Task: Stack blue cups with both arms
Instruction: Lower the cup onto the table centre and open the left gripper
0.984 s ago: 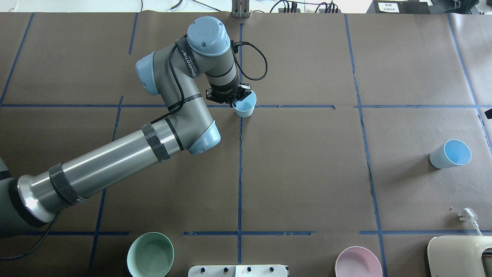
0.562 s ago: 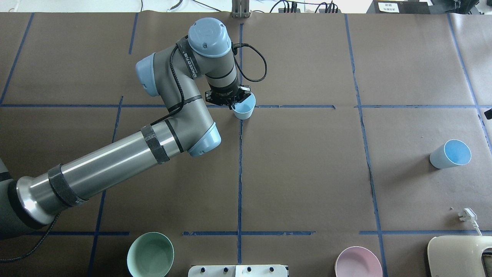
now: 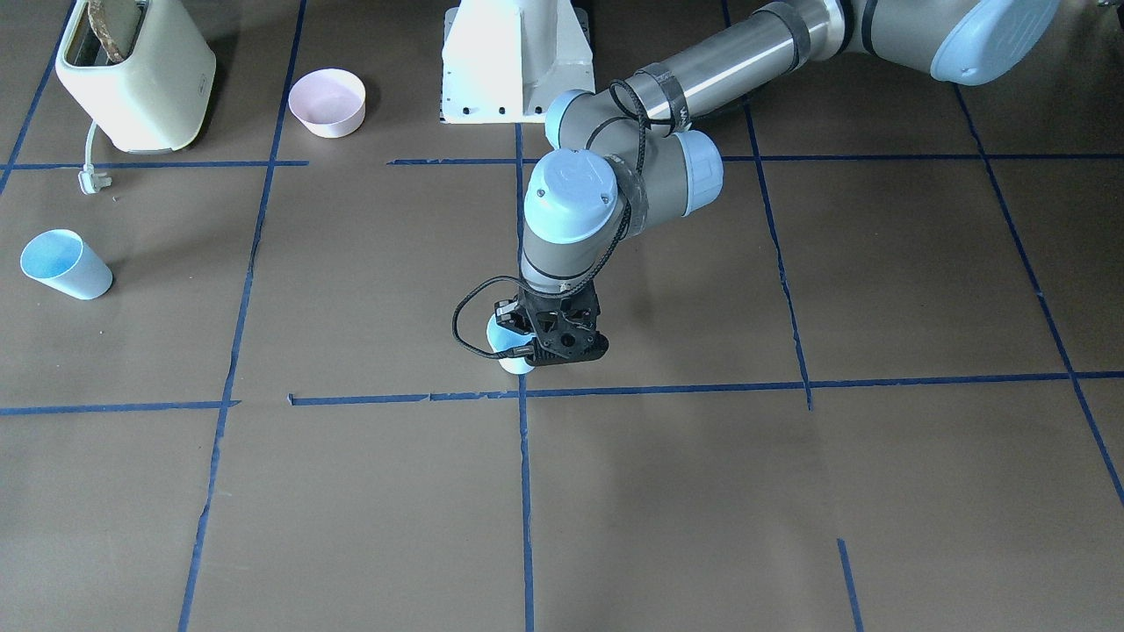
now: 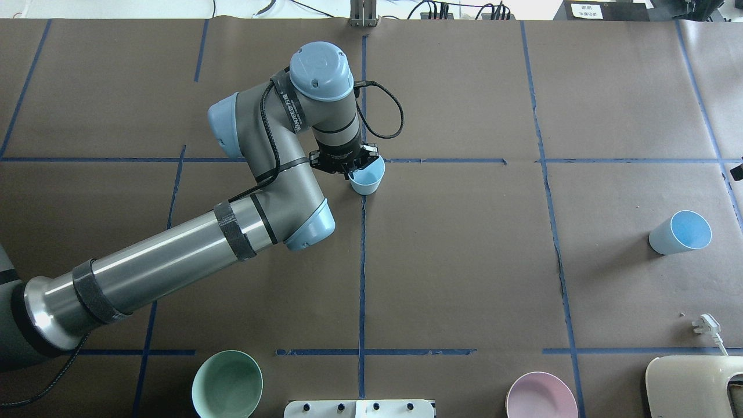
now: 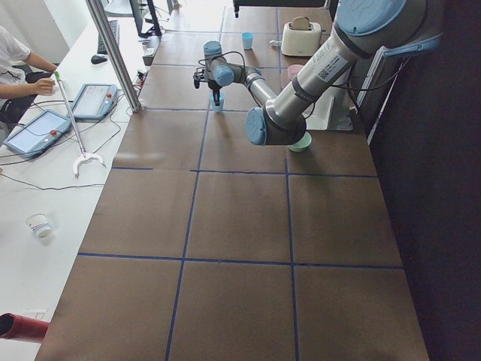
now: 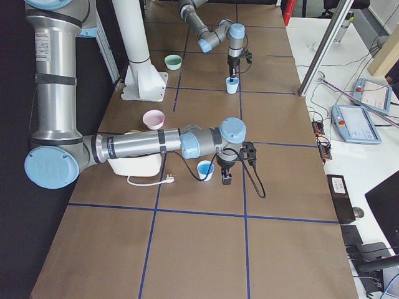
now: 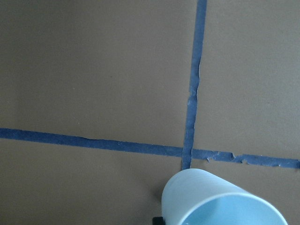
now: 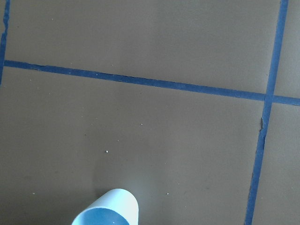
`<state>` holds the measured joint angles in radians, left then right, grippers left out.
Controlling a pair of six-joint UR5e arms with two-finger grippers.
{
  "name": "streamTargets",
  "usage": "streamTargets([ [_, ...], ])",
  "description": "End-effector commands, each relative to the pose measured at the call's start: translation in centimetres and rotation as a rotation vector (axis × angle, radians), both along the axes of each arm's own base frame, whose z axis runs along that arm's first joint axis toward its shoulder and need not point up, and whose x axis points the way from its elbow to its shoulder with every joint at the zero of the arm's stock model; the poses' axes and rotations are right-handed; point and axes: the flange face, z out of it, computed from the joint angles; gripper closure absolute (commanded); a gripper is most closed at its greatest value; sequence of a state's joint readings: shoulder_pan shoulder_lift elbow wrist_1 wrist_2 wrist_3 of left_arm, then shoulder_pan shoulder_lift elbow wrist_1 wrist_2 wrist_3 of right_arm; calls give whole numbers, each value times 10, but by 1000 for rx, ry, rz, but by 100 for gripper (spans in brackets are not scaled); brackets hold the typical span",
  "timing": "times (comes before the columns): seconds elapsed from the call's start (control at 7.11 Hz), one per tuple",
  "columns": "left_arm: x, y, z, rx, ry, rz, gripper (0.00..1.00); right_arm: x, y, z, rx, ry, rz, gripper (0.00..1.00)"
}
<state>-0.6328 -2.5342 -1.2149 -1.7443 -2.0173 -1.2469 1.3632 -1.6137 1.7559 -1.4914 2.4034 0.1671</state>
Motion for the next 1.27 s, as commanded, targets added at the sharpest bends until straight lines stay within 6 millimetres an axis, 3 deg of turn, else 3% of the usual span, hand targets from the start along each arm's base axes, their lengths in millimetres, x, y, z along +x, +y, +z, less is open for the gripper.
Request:
streamTargets([
  [0.0,4,6,9,-1,-5,12,64,-1,0,1,2,1,-4,0],
  [0.14,4,6,8,4,-1,14,9,-3,0,0,5,1,-7,0],
  [0.28,0,9,0,13,14,10,0,-8,0,-2,26,-4,-18,0],
  [0.56,-23,20,-30,55,75,4,0,-22,1,1,28,-2,-45,0],
  [0.7,-44,20,-34,75,100,-13,0,-34,3,-1,36,-3,-64,0],
  [0.84,-72,14,-44,96,129,-40,0,-44,18,12,16,2,-52,0],
  [1.12,-75,13,-43,95,130,-44,0,-59,49,36,66,48,-59,0],
])
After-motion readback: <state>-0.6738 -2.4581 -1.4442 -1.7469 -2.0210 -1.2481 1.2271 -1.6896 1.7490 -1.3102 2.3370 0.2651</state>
